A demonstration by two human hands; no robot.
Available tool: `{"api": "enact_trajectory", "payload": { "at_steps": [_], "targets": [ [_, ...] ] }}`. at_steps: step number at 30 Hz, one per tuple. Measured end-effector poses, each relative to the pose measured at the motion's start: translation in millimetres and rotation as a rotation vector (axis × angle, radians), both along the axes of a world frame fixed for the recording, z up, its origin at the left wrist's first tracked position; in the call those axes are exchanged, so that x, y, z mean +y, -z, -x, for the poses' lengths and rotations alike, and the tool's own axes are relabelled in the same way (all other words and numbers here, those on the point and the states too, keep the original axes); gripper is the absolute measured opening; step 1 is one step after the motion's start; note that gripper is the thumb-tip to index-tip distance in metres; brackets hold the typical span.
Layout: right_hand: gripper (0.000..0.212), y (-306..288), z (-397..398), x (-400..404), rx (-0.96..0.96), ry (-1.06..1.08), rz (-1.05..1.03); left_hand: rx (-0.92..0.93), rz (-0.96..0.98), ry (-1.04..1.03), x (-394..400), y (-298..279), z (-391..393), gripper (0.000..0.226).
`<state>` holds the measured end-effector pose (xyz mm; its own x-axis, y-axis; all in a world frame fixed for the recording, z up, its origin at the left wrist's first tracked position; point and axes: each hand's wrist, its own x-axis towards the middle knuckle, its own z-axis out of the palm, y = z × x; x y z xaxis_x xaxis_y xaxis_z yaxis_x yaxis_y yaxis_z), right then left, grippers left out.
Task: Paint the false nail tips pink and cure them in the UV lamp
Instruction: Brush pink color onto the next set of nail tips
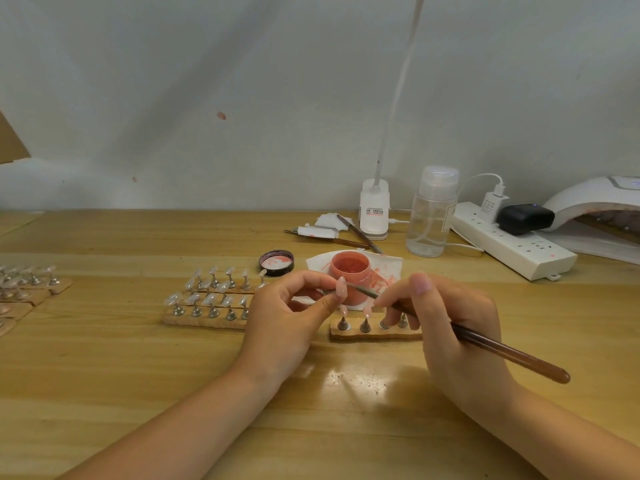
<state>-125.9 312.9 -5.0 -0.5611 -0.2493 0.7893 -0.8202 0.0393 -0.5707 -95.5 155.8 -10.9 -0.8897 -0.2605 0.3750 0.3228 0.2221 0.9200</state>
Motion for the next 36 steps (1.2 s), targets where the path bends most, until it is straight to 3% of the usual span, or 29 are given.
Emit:
{"api": "enact_trajectory", "payload": {
  "at_steps": [4, 10, 17, 23, 25, 32, 36],
  "targets": [
    [0.046, 0.4, 1.9, -2.6, 0.010, 0.052, -0.065, 0.011, -0.010, 0.010, -0.6, 1.1, 1.2, 0.016],
    [0.057, 3.7, -0.4, 2.9, -0.005, -0.051, -0.012, 0.003, -0.009, -0.010, -1.4, 1.4, 1.3, 0.007],
    [0.041, -0.7, 3.6, -2.9, 0.082, 0.090, -0.090, 0.000, 0.010, -0.009, -1.0, -0.3, -0.2, 0.013],
    [0.054, 3.1, 2.1, 2.0, 0.069, -0.017, -0.040, -0.004, 0.011, -0.029, -0.3, -1.9, -1.2, 0.007],
    [0.056, 3.6, 2.5, 2.8, 0.061, -0.013, -0.021, -0.006, 0.015, -0.042, -0.7, -1.5, -0.7, 0.015],
    [0.049, 2.4, 6.4, -4.0, 0.035, 0.077, -0.094, -0.013, -0.005, -0.043, 1.1, -2.2, -0.8, 0.007],
    [0.057, 3.9, 5.2, -0.6, 0.031, 0.017, -0.056, -0.007, 0.011, -0.061, -0.9, -0.3, 0.5, 0.020]
  ]
}}
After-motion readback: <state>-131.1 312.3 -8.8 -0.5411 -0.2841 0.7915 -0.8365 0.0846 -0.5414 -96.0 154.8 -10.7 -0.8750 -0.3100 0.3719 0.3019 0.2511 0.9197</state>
